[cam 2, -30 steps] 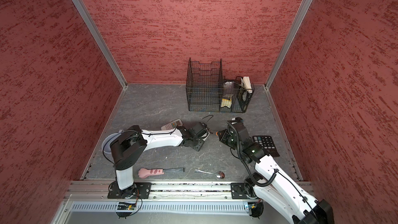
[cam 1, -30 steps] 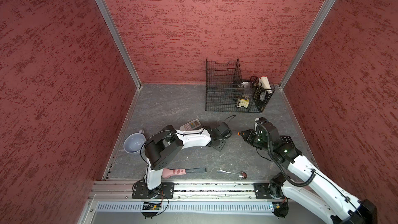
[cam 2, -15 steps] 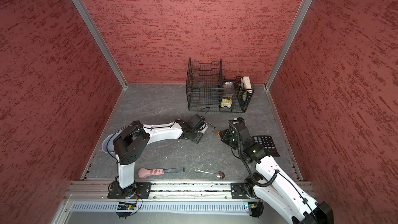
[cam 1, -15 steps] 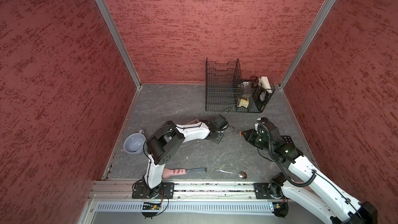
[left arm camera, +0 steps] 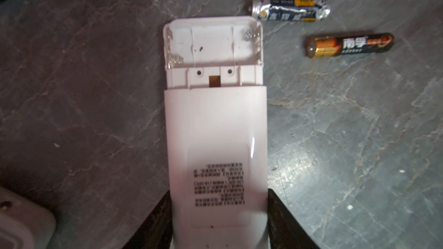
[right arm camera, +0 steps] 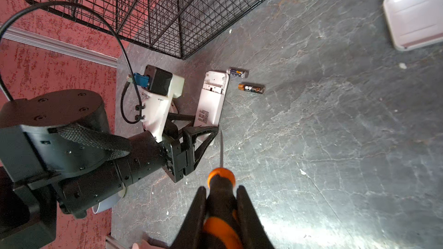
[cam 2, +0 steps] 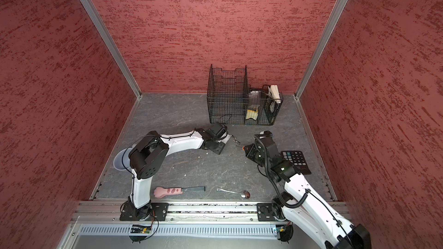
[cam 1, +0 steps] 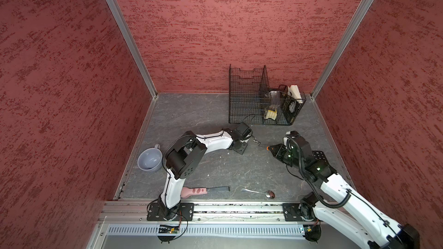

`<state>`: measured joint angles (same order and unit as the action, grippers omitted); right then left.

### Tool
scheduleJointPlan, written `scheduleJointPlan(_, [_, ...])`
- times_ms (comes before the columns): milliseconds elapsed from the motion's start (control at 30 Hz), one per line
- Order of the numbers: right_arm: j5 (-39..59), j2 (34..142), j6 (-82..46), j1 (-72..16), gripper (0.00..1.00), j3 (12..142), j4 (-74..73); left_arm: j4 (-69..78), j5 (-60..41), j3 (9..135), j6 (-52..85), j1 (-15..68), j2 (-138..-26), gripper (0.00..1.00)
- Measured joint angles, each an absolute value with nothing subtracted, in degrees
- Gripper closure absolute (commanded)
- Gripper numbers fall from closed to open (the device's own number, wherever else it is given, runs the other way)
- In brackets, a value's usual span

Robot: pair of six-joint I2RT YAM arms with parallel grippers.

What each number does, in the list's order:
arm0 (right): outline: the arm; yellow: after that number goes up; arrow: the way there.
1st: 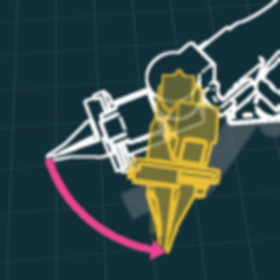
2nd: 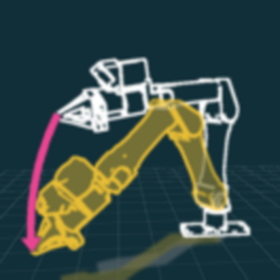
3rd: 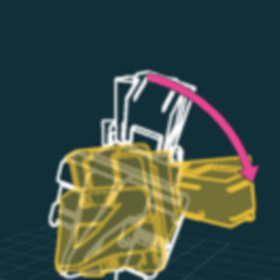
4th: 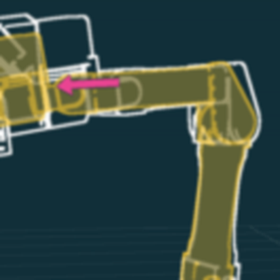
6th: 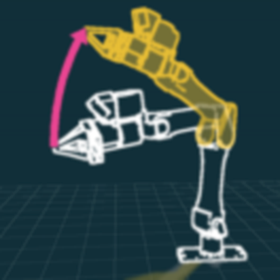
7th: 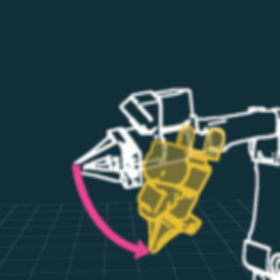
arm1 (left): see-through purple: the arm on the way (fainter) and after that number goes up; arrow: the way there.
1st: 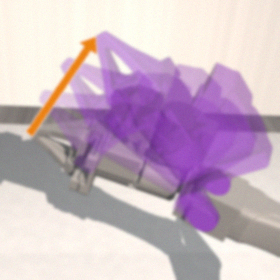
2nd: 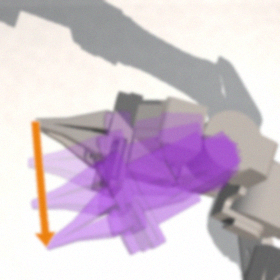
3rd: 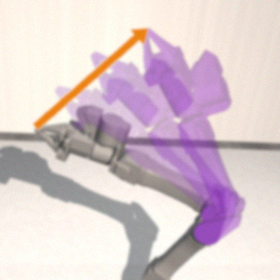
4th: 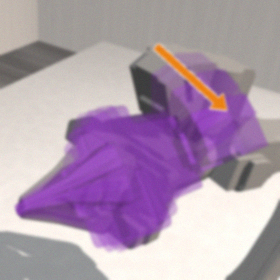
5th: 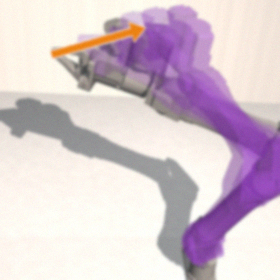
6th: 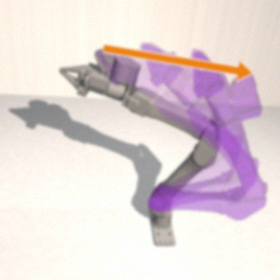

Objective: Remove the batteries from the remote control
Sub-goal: 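Lift the screwdriver away with the right gripper while the left releases the remote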

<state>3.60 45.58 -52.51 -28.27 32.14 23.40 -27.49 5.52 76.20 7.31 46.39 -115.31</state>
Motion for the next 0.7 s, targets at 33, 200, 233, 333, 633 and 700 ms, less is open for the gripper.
scheduleJointPlan(33, [3.60,45.87,-52.51,-28.27,1.00,32.08,23.14,-27.46,5.48,76.29,7.20,46.19,-115.42,0.41])
scheduleJointPlan(200, [3.68,47.22,-52.49,-28.23,1.00,31.20,20.51,-27.22,5.39,76.73,6.98,44.95,-115.79,0.35])
scheduleJointPlan(233, [3.73,47.48,-52.49,-28.23,1.00,30.92,19.97,-27.16,5.41,76.73,6.98,44.77,-115.79,0.34])
scheduleJointPlan(333, [4.29,48.23,-52.29,-28.01,1.00,29.69,17.69,-27.09,5.39,76.73,7.11,44.58,-115.79,0.32])
scheduleJointPlan(633, [7.05,50.13,-51.86,-25.69,1.00,24.45,9.58,-28.10,4.58,72.99,11.75,45.21,-111.85,0.30])
scheduleJointPlan(700, [7.03,49.67,-52.16,-24.38,1.00,22.44,7.20,-28.58,4.54,71.00,13.37,45.82,-109.03,0.30])
